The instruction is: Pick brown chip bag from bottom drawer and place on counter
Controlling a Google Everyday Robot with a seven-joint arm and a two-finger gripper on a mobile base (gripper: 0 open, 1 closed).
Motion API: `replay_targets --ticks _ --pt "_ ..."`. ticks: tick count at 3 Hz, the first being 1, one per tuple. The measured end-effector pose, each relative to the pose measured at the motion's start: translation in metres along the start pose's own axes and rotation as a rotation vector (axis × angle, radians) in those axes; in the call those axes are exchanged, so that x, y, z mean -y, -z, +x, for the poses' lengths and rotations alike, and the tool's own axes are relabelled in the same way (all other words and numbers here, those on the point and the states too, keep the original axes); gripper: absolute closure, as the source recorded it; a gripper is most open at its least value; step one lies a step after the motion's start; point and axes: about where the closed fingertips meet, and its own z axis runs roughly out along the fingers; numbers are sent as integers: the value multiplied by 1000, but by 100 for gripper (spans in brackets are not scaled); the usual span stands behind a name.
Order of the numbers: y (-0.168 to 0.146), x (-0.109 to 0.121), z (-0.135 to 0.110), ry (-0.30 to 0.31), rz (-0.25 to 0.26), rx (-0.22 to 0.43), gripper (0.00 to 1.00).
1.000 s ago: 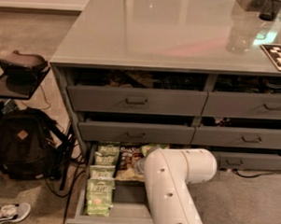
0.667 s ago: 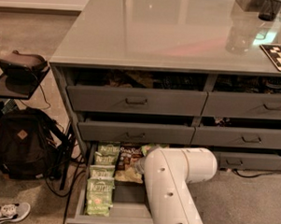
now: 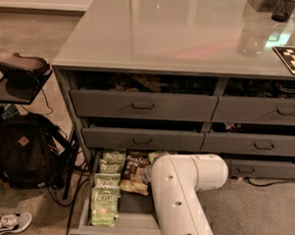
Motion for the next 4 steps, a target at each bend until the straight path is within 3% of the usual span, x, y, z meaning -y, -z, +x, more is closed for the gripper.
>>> replay_targets --ticks 1,2,4 --pt "-9 9 -3 -12 37 -5 100" --pt "-9 9 -3 -12 37 -6 81" --pt "-9 9 -3 -12 37 -6 35"
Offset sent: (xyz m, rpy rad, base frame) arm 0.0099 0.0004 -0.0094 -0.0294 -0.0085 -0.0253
